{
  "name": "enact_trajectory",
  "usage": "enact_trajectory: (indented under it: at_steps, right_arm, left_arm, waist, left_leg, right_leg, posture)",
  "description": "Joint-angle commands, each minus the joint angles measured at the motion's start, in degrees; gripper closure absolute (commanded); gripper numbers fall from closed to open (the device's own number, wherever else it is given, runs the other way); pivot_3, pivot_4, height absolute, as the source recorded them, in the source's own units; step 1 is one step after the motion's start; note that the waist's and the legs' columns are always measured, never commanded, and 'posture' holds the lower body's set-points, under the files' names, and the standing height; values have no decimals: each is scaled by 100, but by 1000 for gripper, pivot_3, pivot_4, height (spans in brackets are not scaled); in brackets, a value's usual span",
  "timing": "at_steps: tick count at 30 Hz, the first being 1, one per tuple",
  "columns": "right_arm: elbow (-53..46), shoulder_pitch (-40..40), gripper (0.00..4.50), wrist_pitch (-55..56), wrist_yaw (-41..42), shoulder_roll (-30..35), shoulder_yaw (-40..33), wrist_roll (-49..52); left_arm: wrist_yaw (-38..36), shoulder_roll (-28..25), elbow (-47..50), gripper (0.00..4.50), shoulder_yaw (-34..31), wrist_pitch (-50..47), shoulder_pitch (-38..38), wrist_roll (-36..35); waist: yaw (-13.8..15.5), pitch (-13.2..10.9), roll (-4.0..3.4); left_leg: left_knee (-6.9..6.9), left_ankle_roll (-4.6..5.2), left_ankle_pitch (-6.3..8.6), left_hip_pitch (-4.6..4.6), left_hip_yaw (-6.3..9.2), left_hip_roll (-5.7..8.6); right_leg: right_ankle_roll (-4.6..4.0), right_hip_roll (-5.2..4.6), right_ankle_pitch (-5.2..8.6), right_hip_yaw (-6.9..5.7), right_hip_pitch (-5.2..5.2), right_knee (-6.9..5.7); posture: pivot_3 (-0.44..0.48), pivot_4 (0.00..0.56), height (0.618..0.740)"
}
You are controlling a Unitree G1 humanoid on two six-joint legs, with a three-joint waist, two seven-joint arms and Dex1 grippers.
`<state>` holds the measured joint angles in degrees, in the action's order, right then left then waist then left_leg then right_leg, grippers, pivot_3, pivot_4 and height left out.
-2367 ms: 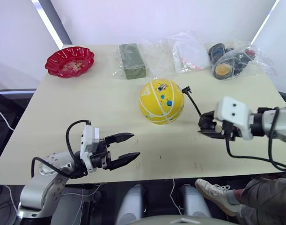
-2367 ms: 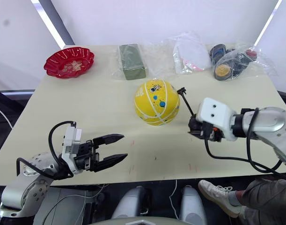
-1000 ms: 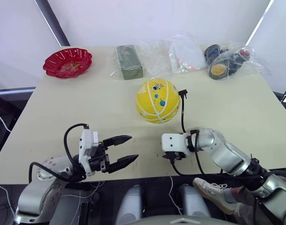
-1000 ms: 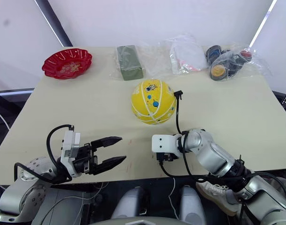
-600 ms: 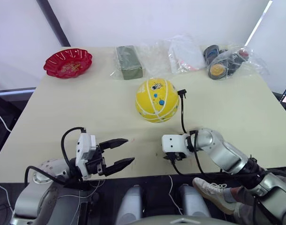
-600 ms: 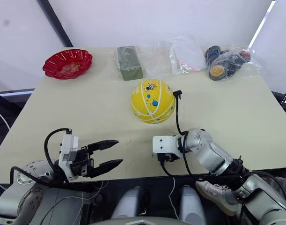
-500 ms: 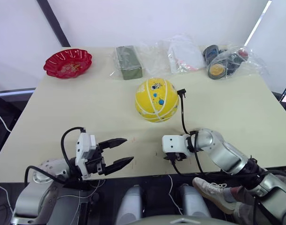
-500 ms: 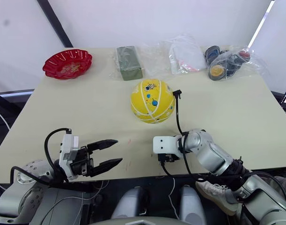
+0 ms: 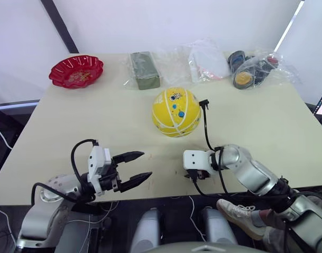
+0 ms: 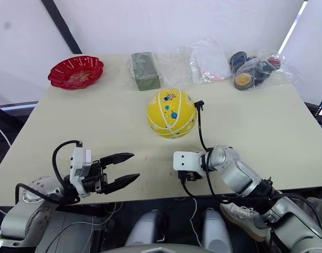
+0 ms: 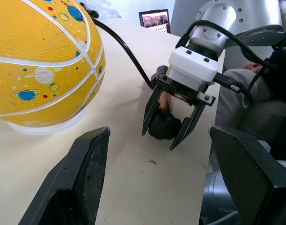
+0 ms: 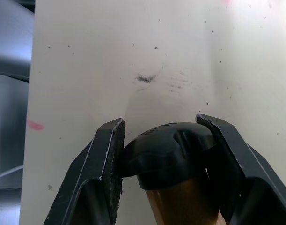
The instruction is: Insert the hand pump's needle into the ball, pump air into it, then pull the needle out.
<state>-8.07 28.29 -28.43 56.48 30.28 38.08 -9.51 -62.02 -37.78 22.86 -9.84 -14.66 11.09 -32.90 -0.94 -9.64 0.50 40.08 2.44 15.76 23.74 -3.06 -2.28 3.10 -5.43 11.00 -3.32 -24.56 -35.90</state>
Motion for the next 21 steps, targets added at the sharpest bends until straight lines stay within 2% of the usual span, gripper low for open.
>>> enact_trajectory:
  at_steps: [1,2,4,6,7,8,11,15,18,21]
  right_arm:
    - [22,-10,2575,15,-23,-25,-186,10]
    - [41,-14,2575,16,-7,-34,-196,36]
    - [63,-60,1564,-55,67,-69,-267,186]
    - [65,-120,914,-14,-21,-76,-398,236]
    - [40,-140,230,-2,-56,-58,-462,244]
    - [-169,-219,57,-86,-24,10,-692,411]
    - [-908,-489,57,-329,187,240,-1310,965]
    - [-2432,-1359,57,-737,473,527,-2652,2410]
    - [-3070,-1841,57,-971,385,732,-3340,2953]
    - [-3782,-2544,57,-1236,222,867,-4435,3665]
  left_arm:
    - [63,26,14,907,54,57,-78,2]
    - [72,27,5,907,62,60,-93,9]
    - [95,20,-24,907,78,64,-142,21]
    - [120,14,-43,907,95,53,-198,22]
    - [123,9,-58,907,94,53,-220,20]
    - [132,-3,-71,907,87,38,-270,9]
    - [137,-45,-115,907,46,-26,-437,-49]
    - [268,-63,-175,907,74,-326,-987,-218]
    - [328,-93,-228,907,119,-542,-1296,-260]
    - [464,-81,-370,907,191,-826,-1776,-270]
  waist:
    - [1,0,0]
    - [-1,0,0]
    - [0,0,0]
    - [-2,0,0]
    - [-4,0,0]
    - [-6,0,0]
    - [27,-3,-3]
    - [44,-2,2]
    - [21,-1,4]
    - [22,0,8]
  left_leg:
    - [1,0,0,0,0,0]
    - [0,0,0,-1,0,0]
    - [0,0,0,-1,0,-1]
    - [0,0,0,-1,0,-1]
    - [0,0,0,1,0,-1]
    - [1,0,0,1,-2,-1]
    - [0,0,0,2,-2,-2]
    - [0,1,1,8,-1,-1]
    - [1,1,1,7,4,-2]
    - [0,1,1,1,-3,-4]
  right_leg:
    - [1,0,0,0,0,0]
    - [2,0,1,1,0,0]
    - [1,1,1,2,-1,-1]
    - [-1,2,0,2,-1,-1]
    - [-4,3,-2,2,-3,-1]
    - [-4,3,-2,4,-4,-1]
    - [-3,3,-2,4,-5,-1]
    - [2,3,2,5,-8,-1]
    - [3,5,2,5,-5,0]
    - [5,7,2,10,-5,-2]
  posture:
    - [0,150,740]
    - [0,150,740]
    - [0,150,740]
    - [0,150,740]
    - [0,150,740]
    - [0,150,740]
    - [0,150,740]
    - [0,150,740]
    - [0,150,740]
    - [0,150,740]
